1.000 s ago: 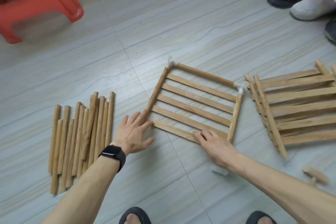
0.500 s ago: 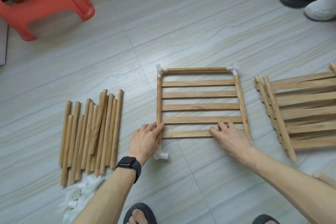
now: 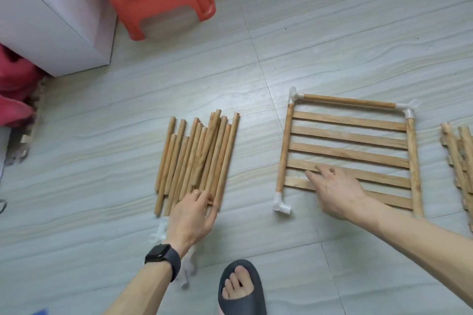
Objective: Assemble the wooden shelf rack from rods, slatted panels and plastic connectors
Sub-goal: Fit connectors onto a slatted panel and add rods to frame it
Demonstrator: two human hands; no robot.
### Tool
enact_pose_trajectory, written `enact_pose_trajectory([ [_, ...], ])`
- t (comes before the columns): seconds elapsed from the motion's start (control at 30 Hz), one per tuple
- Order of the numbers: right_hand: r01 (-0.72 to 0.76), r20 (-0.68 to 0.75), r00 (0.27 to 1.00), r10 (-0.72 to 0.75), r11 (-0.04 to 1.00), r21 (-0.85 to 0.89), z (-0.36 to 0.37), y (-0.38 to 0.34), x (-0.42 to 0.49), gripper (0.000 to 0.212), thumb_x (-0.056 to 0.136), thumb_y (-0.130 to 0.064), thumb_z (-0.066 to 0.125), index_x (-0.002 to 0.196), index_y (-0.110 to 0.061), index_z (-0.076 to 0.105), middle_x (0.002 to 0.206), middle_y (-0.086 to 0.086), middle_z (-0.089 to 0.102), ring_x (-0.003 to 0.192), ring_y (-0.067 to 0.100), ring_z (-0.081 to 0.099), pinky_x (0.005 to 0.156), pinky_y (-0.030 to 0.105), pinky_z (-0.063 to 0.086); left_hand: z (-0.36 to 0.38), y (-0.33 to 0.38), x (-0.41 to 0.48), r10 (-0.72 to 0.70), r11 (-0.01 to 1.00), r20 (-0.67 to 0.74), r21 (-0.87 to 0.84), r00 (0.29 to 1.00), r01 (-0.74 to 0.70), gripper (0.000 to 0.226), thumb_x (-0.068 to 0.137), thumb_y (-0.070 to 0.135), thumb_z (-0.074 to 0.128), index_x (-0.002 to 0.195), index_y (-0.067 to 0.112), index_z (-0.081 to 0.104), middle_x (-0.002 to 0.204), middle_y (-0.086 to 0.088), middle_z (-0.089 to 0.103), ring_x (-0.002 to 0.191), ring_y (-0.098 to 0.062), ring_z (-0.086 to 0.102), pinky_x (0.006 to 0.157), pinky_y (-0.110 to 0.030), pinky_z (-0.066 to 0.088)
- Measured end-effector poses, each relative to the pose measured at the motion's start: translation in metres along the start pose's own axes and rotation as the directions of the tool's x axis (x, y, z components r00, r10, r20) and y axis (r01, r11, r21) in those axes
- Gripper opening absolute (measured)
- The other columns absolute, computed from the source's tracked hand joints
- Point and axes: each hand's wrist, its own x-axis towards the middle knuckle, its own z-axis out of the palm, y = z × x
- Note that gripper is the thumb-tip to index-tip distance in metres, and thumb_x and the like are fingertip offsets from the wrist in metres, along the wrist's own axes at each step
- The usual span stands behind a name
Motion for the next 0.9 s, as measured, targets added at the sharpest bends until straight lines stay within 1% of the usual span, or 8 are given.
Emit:
enact_pose_trajectory([
  [0.13,-0.041,0.169,0.985,0.037,0.999,0.019,0.012,-0.041,0.010,0.085,0.094,-0.011,0.042,0.161,-0.030,-0.006,0.168,0.004,-0.019,0.147,0.040,0.019,0.108,0.050,0.043,0.007,-0.043,-0.025,-0.072,0.981,0.163,0.187,0.984,0.041,0.034,0.090,0.060,0.054,0.111,0.033,0.053,0.106,0.009,0.059,0.096,-0.017,0.059,0.072,-0.030,0.050],
  [0.2,-0.058,0.160,0.985,0.061,0.998,-0.018,0.020,-0.049,0.013,0.087,0.094,-0.008,0.039,0.160,-0.027,-0.015,0.166,0.008,-0.027,0.148,0.043,0.016,0.111,0.047,0.041,0.011,-0.050,-0.026,-0.075,0.973,0.199,0.229,0.977,0.028,0.035,0.092,0.058,0.054,0.115,0.032,0.052,0.111,0.008,0.061,0.099,-0.018,0.061,0.072,-0.030,0.045],
  [0.37,-0.031,0.212,0.977,0.027,0.999,0.016,0.014,-0.039,0.017,0.091,0.091,-0.005,0.036,0.159,-0.035,-0.016,0.167,0.001,-0.024,0.150,0.037,0.019,0.110,0.044,0.042,0.013,-0.047,-0.013,-0.079,0.962,0.204,0.271,0.976,0.021,0.029,0.095,0.055,0.050,0.102,0.028,0.043,0.100,0.007,0.064,0.090,-0.018,0.060,0.064,-0.031,0.038],
  [0.47,-0.021,0.218,0.976,0.021,1.000,-0.001,0.013,-0.037,0.017,0.092,0.090,-0.007,0.036,0.159,-0.036,-0.016,0.167,-0.001,-0.026,0.150,0.035,0.019,0.107,0.043,0.043,0.010,-0.043,-0.001,-0.214,0.965,0.138,0.185,0.967,0.187,0.043,0.092,0.069,0.040,0.093,0.026,0.040,0.078,0.010,0.060,0.068,-0.013,0.055,0.054,-0.031,0.037],
  [0.53,-0.022,0.220,0.975,0.026,1.000,-0.018,0.014,-0.040,0.017,0.091,0.090,-0.009,0.037,0.159,-0.034,-0.017,0.166,0.002,-0.027,0.150,0.036,0.018,0.108,0.044,0.043,0.009,-0.040,0.008,-0.327,0.941,0.145,0.145,0.934,0.307,0.051,0.090,0.075,0.038,0.096,0.024,0.042,0.080,0.009,0.060,0.069,-0.014,0.056,0.053,-0.031,0.036],
  [0.63,-0.019,0.222,0.975,0.027,0.999,-0.036,0.013,-0.042,0.017,0.093,0.089,-0.011,0.039,0.158,-0.032,-0.018,0.166,0.004,-0.028,0.149,0.037,0.019,0.107,0.043,0.044,0.011,-0.038,0.016,-0.328,0.931,0.163,0.219,0.930,0.291,0.052,0.090,0.074,0.044,0.101,0.023,0.042,0.094,0.005,0.063,0.077,-0.018,0.055,0.059,-0.033,0.038],
  [0.8,-0.016,0.208,0.978,0.029,0.998,-0.064,0.014,-0.042,0.016,0.094,0.088,-0.015,0.041,0.159,-0.032,-0.018,0.166,0.005,-0.026,0.146,0.036,0.023,0.103,0.041,0.045,0.013,-0.030,0.018,-0.331,0.936,0.177,0.190,0.927,0.297,0.049,0.092,0.068,0.049,0.106,0.021,0.039,0.096,0.002,0.063,0.085,-0.022,0.064,0.062,-0.033,0.042],
  [0.9,-0.018,0.203,0.979,0.034,0.996,-0.084,0.015,-0.044,0.016,0.093,0.088,-0.016,0.040,0.159,-0.030,-0.019,0.166,0.006,-0.027,0.147,0.038,0.022,0.105,0.040,0.043,0.015,-0.024,0.016,-0.228,0.938,0.158,0.302,0.961,0.173,0.034,0.096,0.053,0.045,0.107,0.020,0.046,0.098,0.001,0.068,0.085,-0.023,0.067,0.064,-0.031,0.047],
])
